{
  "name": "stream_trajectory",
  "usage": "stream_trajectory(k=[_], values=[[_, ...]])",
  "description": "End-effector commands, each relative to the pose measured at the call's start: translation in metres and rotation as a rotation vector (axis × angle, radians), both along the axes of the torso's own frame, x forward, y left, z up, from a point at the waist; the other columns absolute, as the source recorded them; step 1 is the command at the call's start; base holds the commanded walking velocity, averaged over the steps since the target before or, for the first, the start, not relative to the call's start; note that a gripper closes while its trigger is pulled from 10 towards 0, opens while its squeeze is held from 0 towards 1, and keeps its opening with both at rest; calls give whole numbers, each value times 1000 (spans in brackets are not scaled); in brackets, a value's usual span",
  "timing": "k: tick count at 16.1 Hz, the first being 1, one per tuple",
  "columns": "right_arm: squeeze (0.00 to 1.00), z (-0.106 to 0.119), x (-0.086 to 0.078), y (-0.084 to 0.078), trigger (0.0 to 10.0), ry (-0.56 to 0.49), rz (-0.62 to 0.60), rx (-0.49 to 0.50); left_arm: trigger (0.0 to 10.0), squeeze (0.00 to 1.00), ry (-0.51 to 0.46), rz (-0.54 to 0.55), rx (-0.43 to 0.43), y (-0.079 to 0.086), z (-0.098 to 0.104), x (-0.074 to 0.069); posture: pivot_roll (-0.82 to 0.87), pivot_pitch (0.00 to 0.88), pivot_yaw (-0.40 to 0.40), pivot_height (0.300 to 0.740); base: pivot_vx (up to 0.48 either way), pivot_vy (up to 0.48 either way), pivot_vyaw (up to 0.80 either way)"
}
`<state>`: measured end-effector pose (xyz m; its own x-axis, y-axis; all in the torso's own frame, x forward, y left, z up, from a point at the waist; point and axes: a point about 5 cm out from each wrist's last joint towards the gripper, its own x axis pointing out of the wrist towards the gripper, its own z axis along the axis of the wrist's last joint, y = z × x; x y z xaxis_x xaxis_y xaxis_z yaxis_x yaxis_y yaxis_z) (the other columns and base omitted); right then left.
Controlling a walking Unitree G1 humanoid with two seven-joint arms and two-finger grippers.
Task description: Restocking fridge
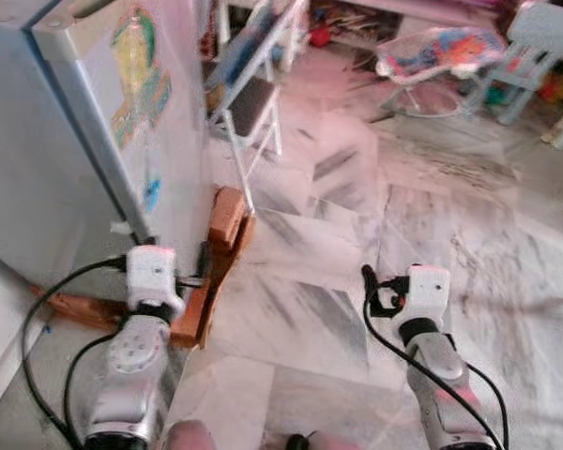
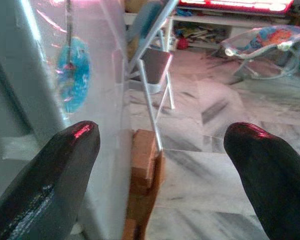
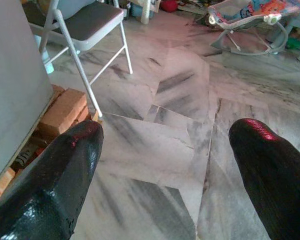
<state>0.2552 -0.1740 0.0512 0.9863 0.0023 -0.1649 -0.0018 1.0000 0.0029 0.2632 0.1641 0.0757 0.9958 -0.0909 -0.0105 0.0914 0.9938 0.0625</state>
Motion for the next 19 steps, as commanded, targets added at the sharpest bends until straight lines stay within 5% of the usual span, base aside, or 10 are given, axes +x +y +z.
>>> stream_trajectory(k=[1, 6, 10, 13, 17, 19], values=[[0, -4, -3, -4, 10000, 16, -9, -11, 10000, 0, 19, 13, 1, 3, -5, -3, 126, 129, -86, 740, 259, 0, 0], [0, -6, -5, -3, 10000, 26, -4, -9, 10000, 0, 22, 50, 13, 6, -6, -4, 124, 131, -86, 740, 0, 0, 0], [0, -7, -8, -5, 10000, 41, 1, -12, 10000, 0, 20, 212, 88, 32, -6, 1, 116, 137, -88, 740, 0, 0, 0], [0, -8, -12, -5, 10000, 55, 23, -8, 10000, 0, -4, 182, 55, 34, -1, 22, 107, 149, -98, 740, 0, 0, 0], [0, -6, -15, -7, 10000, 54, 27, -15, 10000, 0, -9, 289, 150, 50, 5, 49, 83, 152, -107, 740, 0, 0, 0], [0, -5, -15, -9, 10000, 55, 25, -18, 10000, 0, -6, 341, 120, 59, 9, 57, 76, 154, -107, 740, 0, 0, 0]])
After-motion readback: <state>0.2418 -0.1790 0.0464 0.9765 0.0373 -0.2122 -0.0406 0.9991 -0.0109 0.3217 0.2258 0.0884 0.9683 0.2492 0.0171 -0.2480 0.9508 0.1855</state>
